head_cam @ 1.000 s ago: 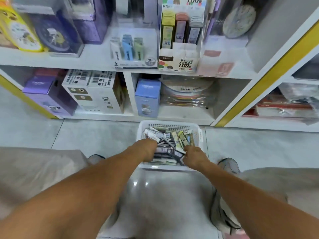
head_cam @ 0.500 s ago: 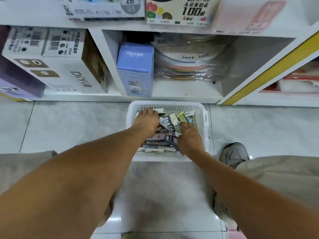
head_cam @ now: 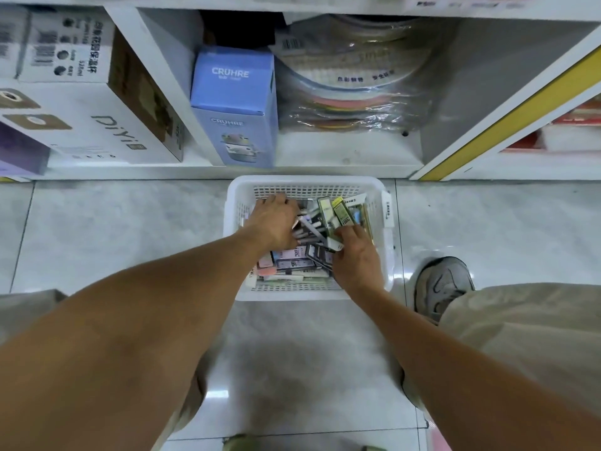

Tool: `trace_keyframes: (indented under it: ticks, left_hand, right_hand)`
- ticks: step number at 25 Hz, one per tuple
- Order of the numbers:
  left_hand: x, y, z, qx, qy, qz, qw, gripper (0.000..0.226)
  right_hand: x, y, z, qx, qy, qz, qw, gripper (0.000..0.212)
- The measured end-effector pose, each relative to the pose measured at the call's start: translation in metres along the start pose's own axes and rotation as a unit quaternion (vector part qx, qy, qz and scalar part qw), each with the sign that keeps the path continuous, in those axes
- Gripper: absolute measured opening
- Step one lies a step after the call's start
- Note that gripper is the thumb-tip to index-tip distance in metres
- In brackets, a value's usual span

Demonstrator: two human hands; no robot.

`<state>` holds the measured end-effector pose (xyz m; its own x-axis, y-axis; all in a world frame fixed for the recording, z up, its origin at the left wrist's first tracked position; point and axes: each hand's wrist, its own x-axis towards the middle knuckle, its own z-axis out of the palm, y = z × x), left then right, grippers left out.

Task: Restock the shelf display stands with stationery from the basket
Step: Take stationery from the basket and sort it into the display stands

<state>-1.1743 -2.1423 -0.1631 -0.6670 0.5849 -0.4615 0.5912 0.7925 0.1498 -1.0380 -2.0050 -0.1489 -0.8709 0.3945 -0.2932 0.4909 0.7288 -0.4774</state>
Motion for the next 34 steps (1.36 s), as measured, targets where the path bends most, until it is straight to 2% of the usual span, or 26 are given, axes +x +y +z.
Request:
trace_keyframes:
  ticks: [3,7,9,13,15,18,20,23,26,28,30,32,34]
  left_hand:
    - [0.0,0.006,-0.003,0.016,-0.001,0.012,1.0,0.066]
    - [0.001,0.005,-0.006,-0.003,-0.045,0.012,0.999,0.048]
    - [0.002,0.002,-0.009,-0.042,-0.054,0.012,0.998,0.039]
    - [0.002,0.002,-0.018,-0.142,-0.055,0.027,0.988,0.048]
    - [0.002,0.005,-0.023,-0.188,-0.054,0.049,0.979,0.036]
    - [-0.003,0.009,-0.036,-0.271,-0.05,0.059,0.959,0.04]
    - [-0.009,0.009,-0.047,-0.324,-0.024,0.056,0.944,0.034]
    - [-0.026,0.007,-0.072,-0.432,0.005,0.022,0.901,0.032]
    - [-0.051,0.009,-0.102,-0.554,-0.005,-0.019,0.832,0.031]
    - [-0.07,0.016,-0.125,-0.613,-0.023,-0.03,0.789,0.035]
    - [-0.088,0.026,-0.147,-0.658,-0.031,-0.035,0.751,0.043]
    - [-0.105,0.037,-0.171,-0.687,-0.016,-0.013,0.726,0.043]
    - [-0.122,0.045,-0.196,-0.716,-0.009,0.012,0.698,0.035]
  right_hand:
    - [0.0,0.0,0.001,0.001,0.0,-0.003,1.0,0.044]
    - [0.0,0.0,-0.001,0.013,-0.002,-0.003,1.0,0.046]
    - [0.0,0.0,-0.002,0.023,-0.001,-0.003,1.0,0.047]
    - [0.002,-0.002,-0.007,0.046,0.008,0.006,0.999,0.05]
    - [0.002,-0.004,-0.011,0.057,0.016,0.001,0.998,0.049]
    - [0.0,-0.006,-0.022,0.064,0.023,-0.014,0.998,0.049]
    - [-0.001,-0.007,-0.028,0.068,0.023,-0.013,0.997,0.049]
    - [-0.005,-0.007,-0.043,0.074,0.015,0.001,0.997,0.049]
    - [-0.01,-0.017,-0.064,0.098,-0.01,-0.002,0.995,0.045]
    - [-0.014,-0.033,-0.086,0.169,-0.037,0.003,0.985,0.042]
    - [-0.02,-0.054,-0.114,0.293,-0.076,0.032,0.953,0.042]
    - [-0.03,-0.074,-0.145,0.406,-0.123,0.039,0.905,0.036]
    - [-0.042,-0.092,-0.179,0.454,-0.145,0.009,0.879,0.029]
